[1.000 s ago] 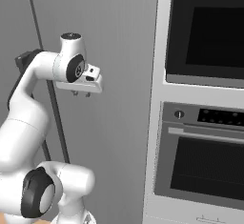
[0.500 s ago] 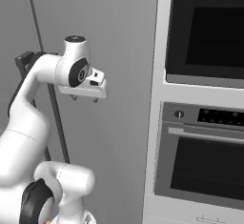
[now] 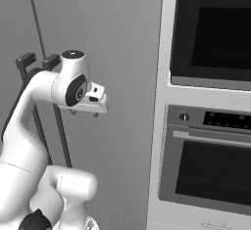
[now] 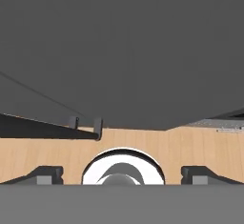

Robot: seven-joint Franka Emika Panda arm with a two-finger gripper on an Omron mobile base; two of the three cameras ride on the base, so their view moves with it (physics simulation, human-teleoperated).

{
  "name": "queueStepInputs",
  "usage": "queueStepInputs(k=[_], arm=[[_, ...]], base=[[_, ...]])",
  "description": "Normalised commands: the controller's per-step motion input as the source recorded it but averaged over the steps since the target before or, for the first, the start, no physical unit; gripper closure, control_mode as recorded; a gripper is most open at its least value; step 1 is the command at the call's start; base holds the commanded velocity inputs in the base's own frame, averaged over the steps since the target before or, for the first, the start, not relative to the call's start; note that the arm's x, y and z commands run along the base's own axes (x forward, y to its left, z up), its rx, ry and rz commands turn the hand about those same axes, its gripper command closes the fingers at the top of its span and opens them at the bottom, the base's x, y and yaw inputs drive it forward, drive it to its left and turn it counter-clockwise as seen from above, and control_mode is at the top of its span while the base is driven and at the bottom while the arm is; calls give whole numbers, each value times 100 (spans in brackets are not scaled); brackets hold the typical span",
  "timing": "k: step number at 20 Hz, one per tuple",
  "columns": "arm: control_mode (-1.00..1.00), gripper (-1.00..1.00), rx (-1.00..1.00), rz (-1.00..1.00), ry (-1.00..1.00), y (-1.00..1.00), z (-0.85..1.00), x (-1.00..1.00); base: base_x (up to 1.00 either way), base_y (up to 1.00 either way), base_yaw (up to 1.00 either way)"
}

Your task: Grab a lemon wedge from the fridge and one ice cube from the ice bowl, and put them in the glass of lemonade.

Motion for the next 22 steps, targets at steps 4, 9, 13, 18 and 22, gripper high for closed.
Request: queueStepInputs(k=[4,9,13,18,22], arm=[[100,-100,0,0,0,0,-2,0],[100,-100,0,0,0,0,0,0],[100,-100,0,0,0,0,0,0],[100,-100,0,0,0,0,0,0],[100,-100,0,0,0,0,0,0]], base=[[0,0,0],[-35,0,0],[-78,0,0],[-53,-34,0],[-3,-96,0]])
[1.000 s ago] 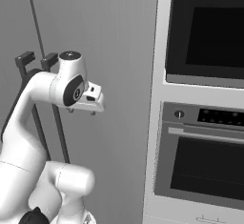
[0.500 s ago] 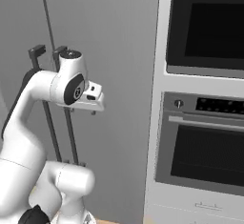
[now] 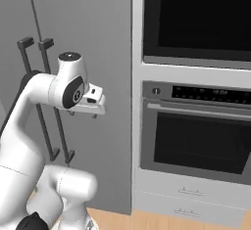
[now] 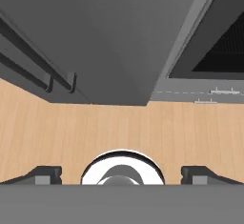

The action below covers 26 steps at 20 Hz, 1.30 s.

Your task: Grab a lemon wedge from the fridge and one ice cube from the ice bowl, and put them in the glass of lemonade.

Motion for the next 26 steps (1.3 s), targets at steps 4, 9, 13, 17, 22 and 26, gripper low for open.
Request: queueStepInputs(k=[4,9,13,17,22,26], arm=[[100,-100,0,0,0,0,0,0],[100,-100,0,0,0,0,0,0],[100,-100,0,0,0,0,0,0],[100,-100,0,0,0,0,0,0],[100,-100,0,0,0,0,0,0],[100,-100,0,0,0,0,0,0]], base=[[0,-100,0],[0,-100,0],[0,-100,0],[0,-100,0],[0,-100,1],[0,-100,1]])
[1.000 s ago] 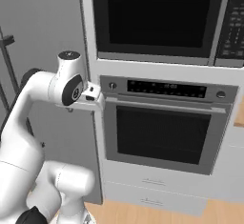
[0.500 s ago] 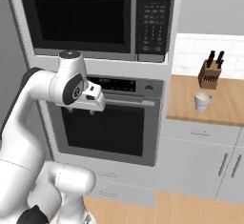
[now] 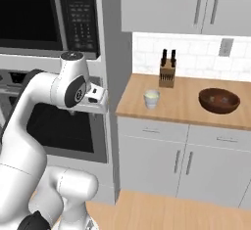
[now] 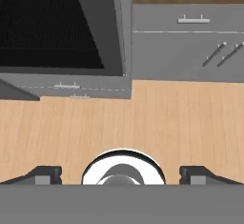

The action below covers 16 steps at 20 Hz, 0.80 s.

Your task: Grab a lemon wedge from the fridge and one ice cube from the ice bowl, and put them in the glass of lemonade.

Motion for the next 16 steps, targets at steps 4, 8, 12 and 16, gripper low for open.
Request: queueStepInputs(k=[4,8,12,16], arm=[[100,-100,0,0,0,0,0,0],[100,-100,0,0,0,0,0,0],[100,-100,0,0,0,0,0,0],[100,-100,0,0,0,0,0,0]], base=[[4,-100,1],[11,-100,3],[13,-100,3],[31,-68,9]])
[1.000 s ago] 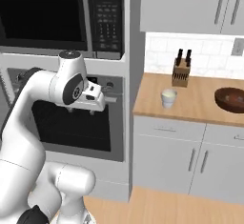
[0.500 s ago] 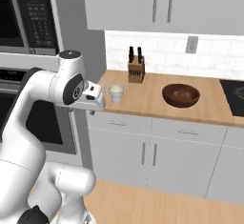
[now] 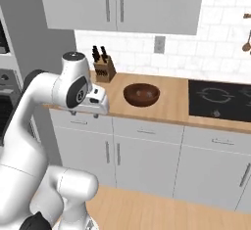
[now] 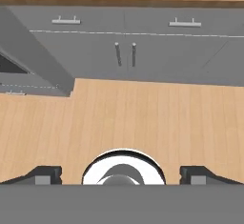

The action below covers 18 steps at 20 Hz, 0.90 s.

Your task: Grab a lemon wedge from the fridge and one ice cube from the ice bowl, and put them in the glass of lemonade.

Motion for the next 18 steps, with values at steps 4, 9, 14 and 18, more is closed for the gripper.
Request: queueStepInputs(k=[4,9,14,18], arm=[[100,-100,0,0,0,0,0,0],[100,-100,0,0,0,0,0,0],[100,-100,0,0,0,0,0,0],[100,-100,0,0,0,0,0,0]], base=[[58,-13,9],[77,2,1],[72,15,0],[60,21,0]])
